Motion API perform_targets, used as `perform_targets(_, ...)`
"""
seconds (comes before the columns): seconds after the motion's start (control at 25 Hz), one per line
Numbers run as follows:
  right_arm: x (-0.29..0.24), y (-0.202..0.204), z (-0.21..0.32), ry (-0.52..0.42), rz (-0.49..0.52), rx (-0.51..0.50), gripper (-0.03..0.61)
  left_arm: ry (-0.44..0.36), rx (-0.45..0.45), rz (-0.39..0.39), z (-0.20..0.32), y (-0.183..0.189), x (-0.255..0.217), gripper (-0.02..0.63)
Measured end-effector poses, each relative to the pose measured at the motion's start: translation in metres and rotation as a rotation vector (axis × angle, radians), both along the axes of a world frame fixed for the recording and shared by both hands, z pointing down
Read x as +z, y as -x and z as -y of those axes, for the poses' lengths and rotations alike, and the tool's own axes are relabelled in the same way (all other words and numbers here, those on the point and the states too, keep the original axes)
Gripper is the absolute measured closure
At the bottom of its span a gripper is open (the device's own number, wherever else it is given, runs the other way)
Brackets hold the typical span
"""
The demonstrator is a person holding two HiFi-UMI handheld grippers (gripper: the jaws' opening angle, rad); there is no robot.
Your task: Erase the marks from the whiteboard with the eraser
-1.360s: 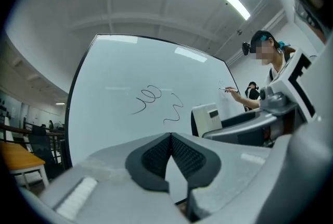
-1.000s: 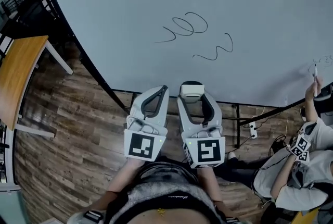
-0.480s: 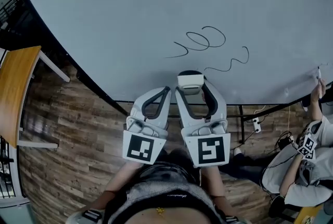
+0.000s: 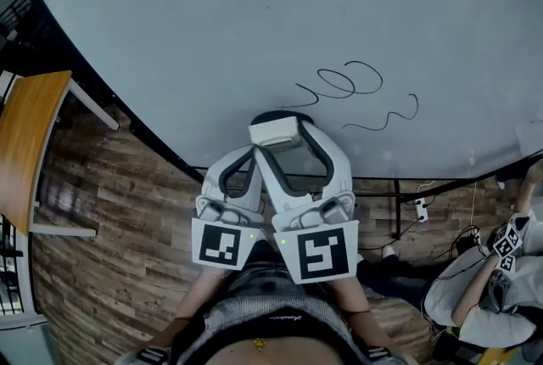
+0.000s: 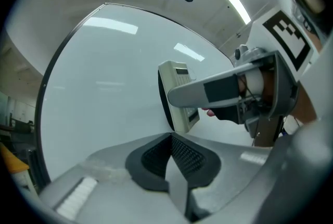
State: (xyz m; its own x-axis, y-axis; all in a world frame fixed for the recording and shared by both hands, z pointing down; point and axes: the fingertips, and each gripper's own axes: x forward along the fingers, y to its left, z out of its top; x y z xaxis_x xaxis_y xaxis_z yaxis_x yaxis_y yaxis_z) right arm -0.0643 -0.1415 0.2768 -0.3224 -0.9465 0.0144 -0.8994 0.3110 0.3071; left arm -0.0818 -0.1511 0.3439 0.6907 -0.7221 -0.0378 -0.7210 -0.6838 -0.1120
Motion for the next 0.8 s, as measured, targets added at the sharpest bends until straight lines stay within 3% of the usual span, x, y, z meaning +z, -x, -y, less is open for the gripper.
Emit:
perform_targets(0.28,0.001,0.034,0.013,-0.006,-0.011,-0.106,0.340,0.024,-0.085,-0.011,0.002,0.025,0.004,0.614)
perform_targets(0.8,0.000,0.027,0.023,-0.029,0.055,-0.106,0.340,0.009,-0.079,0.011,0.002,0.022,0.010,0.614)
